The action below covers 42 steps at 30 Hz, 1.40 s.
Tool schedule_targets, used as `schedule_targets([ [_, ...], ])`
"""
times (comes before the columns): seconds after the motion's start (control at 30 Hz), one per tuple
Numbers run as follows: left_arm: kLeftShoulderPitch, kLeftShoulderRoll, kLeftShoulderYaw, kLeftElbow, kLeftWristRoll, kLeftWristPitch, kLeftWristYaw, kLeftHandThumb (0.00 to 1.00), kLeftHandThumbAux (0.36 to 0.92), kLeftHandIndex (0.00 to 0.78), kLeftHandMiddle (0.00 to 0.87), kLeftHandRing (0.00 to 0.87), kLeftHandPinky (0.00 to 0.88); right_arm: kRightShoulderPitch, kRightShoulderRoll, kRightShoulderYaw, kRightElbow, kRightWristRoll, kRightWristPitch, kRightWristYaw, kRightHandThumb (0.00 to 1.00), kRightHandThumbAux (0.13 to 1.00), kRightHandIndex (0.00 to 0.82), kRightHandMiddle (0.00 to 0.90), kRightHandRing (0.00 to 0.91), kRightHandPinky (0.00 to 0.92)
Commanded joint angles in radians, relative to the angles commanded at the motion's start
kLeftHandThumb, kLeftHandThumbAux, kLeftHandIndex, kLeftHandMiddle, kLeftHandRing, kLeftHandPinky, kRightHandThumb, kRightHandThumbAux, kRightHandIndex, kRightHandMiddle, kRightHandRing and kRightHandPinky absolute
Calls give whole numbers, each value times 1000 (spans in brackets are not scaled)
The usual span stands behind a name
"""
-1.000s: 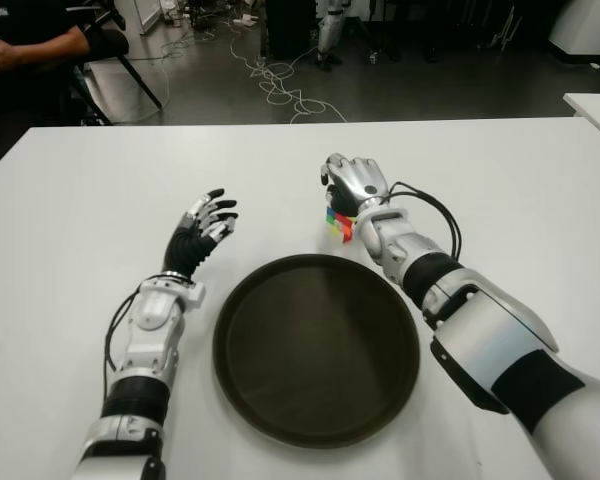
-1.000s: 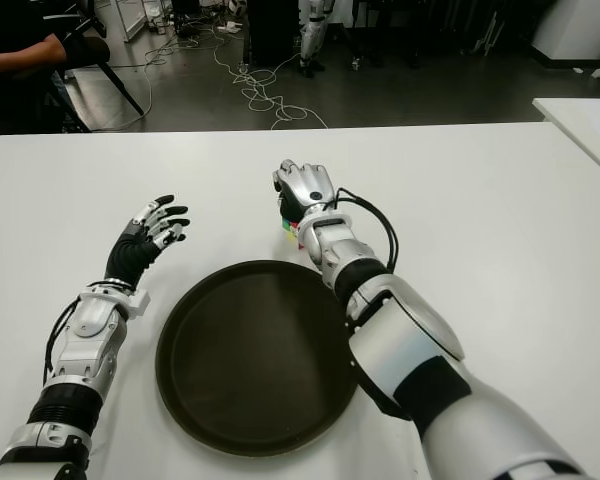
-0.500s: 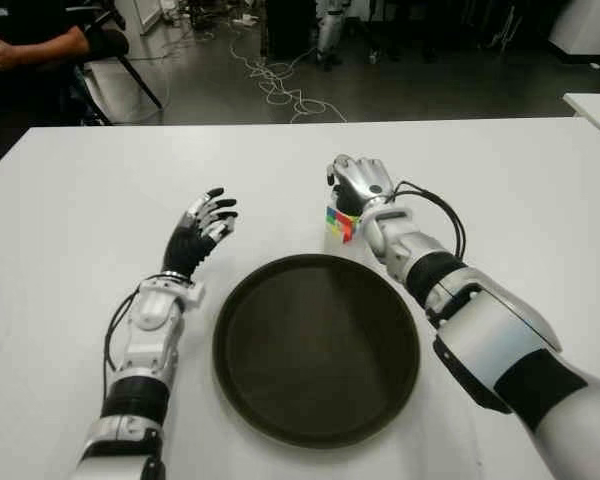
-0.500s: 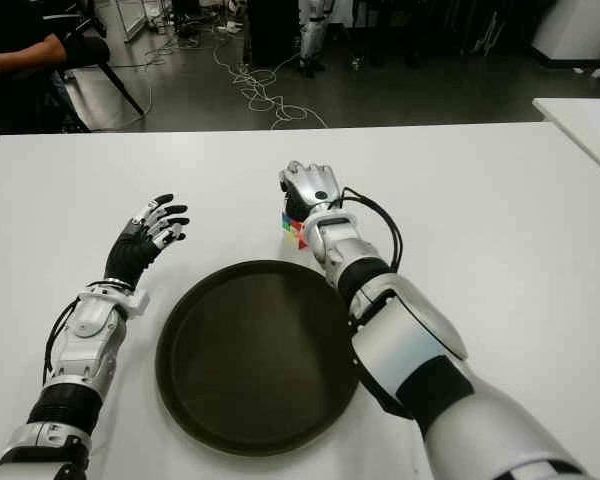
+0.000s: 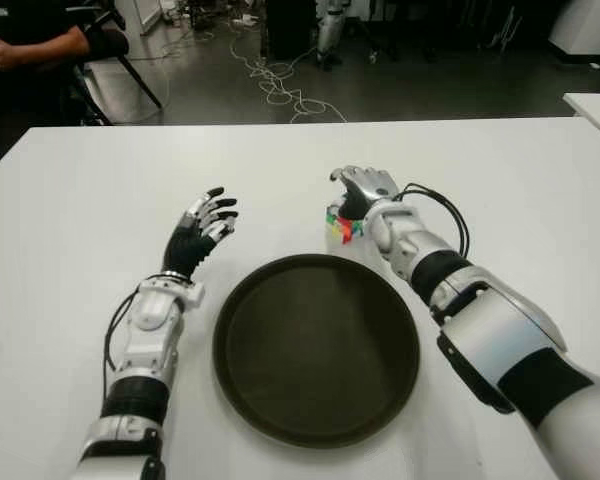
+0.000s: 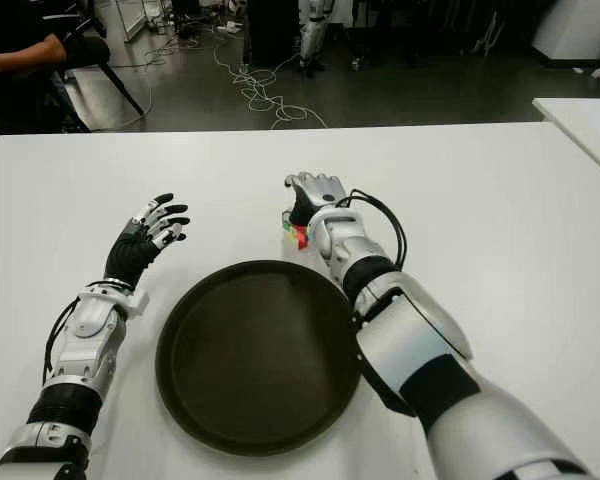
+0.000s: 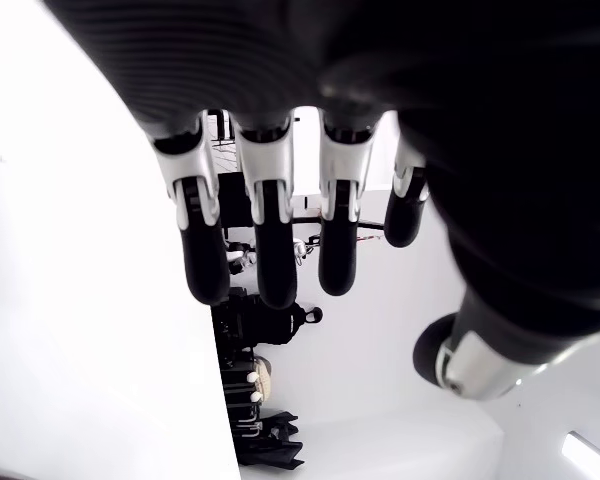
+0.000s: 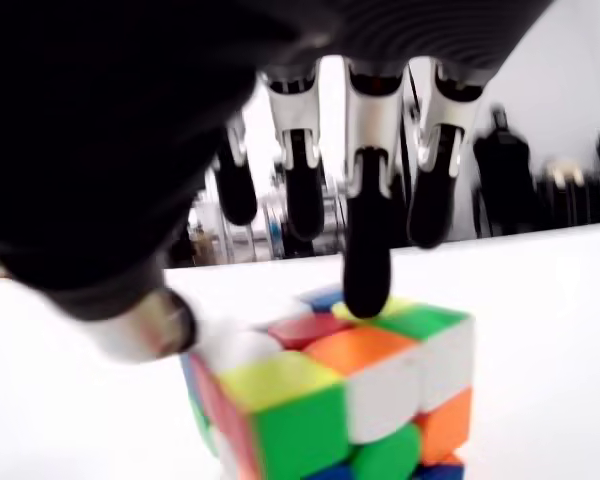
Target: Pick up the Rubik's Cube and put it in the plate
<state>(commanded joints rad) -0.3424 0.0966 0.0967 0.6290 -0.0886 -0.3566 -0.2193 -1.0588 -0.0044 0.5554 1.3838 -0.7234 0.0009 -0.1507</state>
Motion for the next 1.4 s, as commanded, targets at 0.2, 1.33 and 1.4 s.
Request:
schedule_targets([
  [0.2,-1,0,2,4,-3,-5,-3,330,657,151,246,246,282,3,-6,-15,-3,7,-1,8,0,296,0,0,0,0],
  [1.33,8,-1,-5,-21,10,12,15,298,656,141,224,230,282,-4,-10,-67,-13,33,1,-75,0,552,0,0,0,0],
  [1.4,9,-1,-6,-23,10,14,15,301,657,142,225,230,284,-3,-9,-69,-13,35,0,-81,0,571,0,0,0,0],
])
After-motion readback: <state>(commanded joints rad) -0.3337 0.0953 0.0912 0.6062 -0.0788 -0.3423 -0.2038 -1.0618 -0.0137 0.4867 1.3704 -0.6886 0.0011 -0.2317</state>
